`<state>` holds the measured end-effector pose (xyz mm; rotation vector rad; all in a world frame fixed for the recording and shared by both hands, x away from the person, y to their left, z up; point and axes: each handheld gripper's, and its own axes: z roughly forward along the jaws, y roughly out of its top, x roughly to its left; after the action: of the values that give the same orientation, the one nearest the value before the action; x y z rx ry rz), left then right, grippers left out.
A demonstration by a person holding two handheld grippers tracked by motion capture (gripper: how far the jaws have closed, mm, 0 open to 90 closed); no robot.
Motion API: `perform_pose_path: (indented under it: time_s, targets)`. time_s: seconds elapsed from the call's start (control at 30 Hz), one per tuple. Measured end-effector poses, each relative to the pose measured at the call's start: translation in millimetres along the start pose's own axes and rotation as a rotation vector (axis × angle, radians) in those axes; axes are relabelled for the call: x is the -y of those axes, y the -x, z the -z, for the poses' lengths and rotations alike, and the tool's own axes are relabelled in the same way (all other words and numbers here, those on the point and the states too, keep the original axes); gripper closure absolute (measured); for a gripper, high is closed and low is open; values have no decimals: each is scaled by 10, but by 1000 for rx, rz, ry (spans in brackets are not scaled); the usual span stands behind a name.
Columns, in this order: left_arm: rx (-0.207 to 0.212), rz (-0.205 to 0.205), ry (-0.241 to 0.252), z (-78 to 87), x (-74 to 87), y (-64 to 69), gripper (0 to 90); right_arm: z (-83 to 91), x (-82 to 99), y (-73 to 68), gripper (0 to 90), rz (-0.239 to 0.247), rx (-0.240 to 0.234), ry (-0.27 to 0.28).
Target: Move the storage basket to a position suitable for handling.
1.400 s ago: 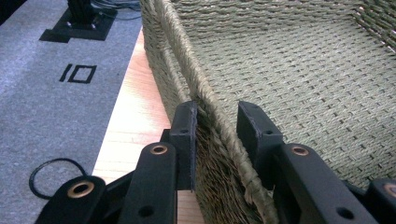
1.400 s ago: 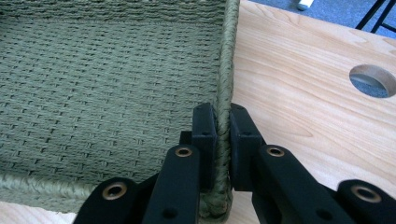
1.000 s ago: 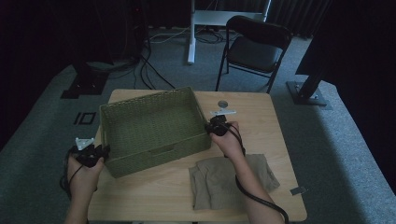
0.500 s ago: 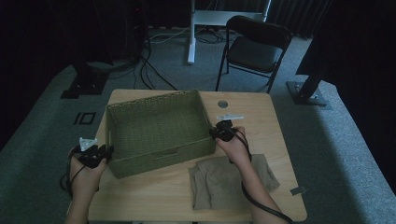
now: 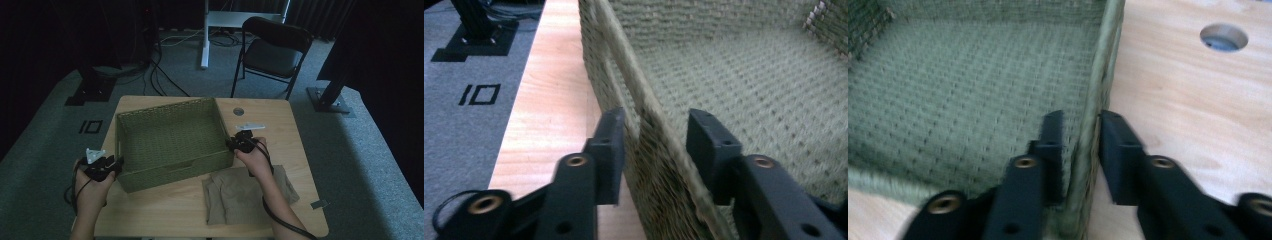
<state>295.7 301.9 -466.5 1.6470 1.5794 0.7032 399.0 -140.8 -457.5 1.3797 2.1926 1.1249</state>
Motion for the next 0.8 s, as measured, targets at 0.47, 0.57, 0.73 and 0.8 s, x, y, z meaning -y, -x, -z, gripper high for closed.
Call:
perform_pose_path:
  time_s: [0.47, 0.57, 0.73, 0.8]
  targets:
    - [-60, 49, 0, -275, -245, -149, 483, -365, -424, -16, 507, 16, 42, 14]
    - [-52, 95, -12, -331, -260, -197, 424, -476, -439, 9, 496, 2, 68, -6]
    - [-76, 62, -29, -342, -283, -171, 421, -626, -402, 45, 534, -4, 106, -32]
    - [-79, 47, -41, -342, -294, -165, 421, -662, -389, 49, 541, 7, 114, -41]
